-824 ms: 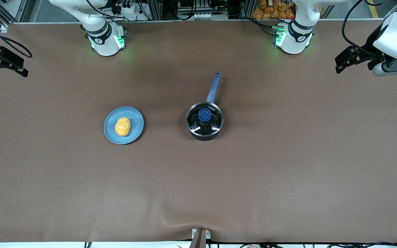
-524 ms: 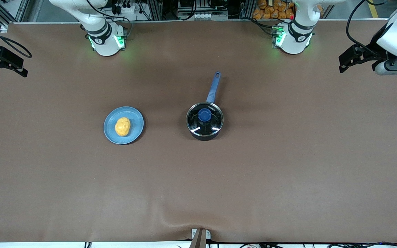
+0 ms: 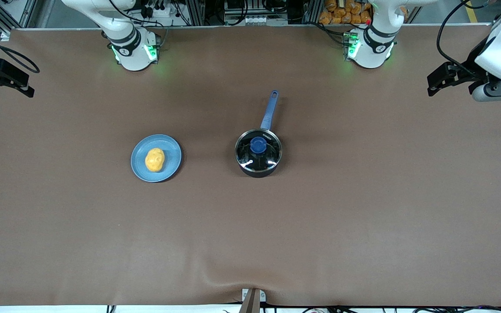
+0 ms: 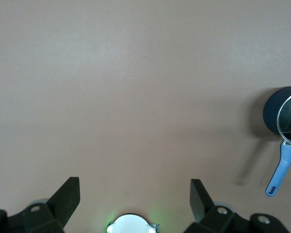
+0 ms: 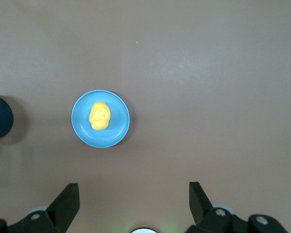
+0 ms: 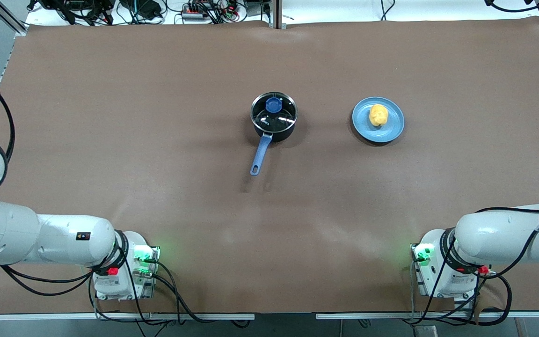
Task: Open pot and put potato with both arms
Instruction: 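Move the left gripper from rest toward the lidded saucepan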
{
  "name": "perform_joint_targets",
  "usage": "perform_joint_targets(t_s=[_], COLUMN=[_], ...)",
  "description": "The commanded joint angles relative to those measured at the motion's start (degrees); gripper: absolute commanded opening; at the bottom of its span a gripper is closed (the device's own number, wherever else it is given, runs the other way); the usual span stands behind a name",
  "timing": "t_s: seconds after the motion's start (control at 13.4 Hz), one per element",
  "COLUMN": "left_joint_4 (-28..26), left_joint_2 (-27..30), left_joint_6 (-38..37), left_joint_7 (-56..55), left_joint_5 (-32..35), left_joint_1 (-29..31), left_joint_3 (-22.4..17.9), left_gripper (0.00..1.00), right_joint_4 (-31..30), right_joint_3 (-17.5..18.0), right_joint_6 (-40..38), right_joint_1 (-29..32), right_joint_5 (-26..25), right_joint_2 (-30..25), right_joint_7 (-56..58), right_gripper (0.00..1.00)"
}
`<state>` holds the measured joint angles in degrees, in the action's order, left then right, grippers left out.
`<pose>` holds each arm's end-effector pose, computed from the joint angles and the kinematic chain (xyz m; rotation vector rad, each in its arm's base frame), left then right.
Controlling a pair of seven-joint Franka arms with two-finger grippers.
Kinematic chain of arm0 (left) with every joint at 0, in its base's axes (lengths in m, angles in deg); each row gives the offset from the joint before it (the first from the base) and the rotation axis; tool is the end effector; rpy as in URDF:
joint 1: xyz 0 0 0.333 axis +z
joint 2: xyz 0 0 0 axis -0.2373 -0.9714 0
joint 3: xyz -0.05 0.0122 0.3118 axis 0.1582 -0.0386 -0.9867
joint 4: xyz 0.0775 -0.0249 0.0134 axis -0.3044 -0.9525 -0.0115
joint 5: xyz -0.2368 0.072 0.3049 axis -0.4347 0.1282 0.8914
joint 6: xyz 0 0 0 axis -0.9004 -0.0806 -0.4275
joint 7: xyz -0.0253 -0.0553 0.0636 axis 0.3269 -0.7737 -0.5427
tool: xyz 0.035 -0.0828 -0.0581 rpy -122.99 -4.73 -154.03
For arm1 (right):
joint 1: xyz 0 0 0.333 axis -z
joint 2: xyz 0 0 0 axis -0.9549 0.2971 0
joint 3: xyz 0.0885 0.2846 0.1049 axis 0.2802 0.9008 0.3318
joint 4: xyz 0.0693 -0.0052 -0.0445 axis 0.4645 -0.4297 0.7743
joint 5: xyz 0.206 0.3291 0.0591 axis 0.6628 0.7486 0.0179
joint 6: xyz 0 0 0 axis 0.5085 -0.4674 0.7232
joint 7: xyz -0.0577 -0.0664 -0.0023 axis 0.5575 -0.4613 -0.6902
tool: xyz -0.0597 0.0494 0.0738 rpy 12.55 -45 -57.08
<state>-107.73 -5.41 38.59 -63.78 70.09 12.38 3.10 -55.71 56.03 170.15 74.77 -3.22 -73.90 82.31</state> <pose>0.5126 -0.0773 0.6486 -3.1036 -0.0445 0.1032 0.5188 -0.0079 0.6761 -3.1202 -0.0407 0.0429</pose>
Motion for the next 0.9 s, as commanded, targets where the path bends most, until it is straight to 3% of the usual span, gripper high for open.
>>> perform_joint_targets(t_s=[0.0, 0.52, 0.82], left_joint_4=[0.75, 0.67, 1.46], left_joint_2=[-0.19, -0.36, -6.15], left_joint_6=[-1.17, -1.26, 2.06], left_joint_7=[0.43, -0.01, -0.98], left_joint_5=[-0.58, -0.67, -4.61], left_joint_1=[0.74, 0.21, -1.02], left_joint_3=[0.06, 0.41, 4.7], left_gripper=[1.0, 1.0, 1.0], right_joint_4=[-0.06, -0.06, -0.06], right_joint_3=[0.54, 0.54, 0.54], right_joint_6=[-0.24, -0.32, -0.41], right_joint_1=[0.94, 1.03, 0.94], right_joint_5=[-0.24, -0.24, -0.24], right_joint_2=[-0.23, -0.23, -0.23], right_joint_7=[-0.22, -0.22, -0.22], right_gripper=[1.0, 1.0, 1.0])
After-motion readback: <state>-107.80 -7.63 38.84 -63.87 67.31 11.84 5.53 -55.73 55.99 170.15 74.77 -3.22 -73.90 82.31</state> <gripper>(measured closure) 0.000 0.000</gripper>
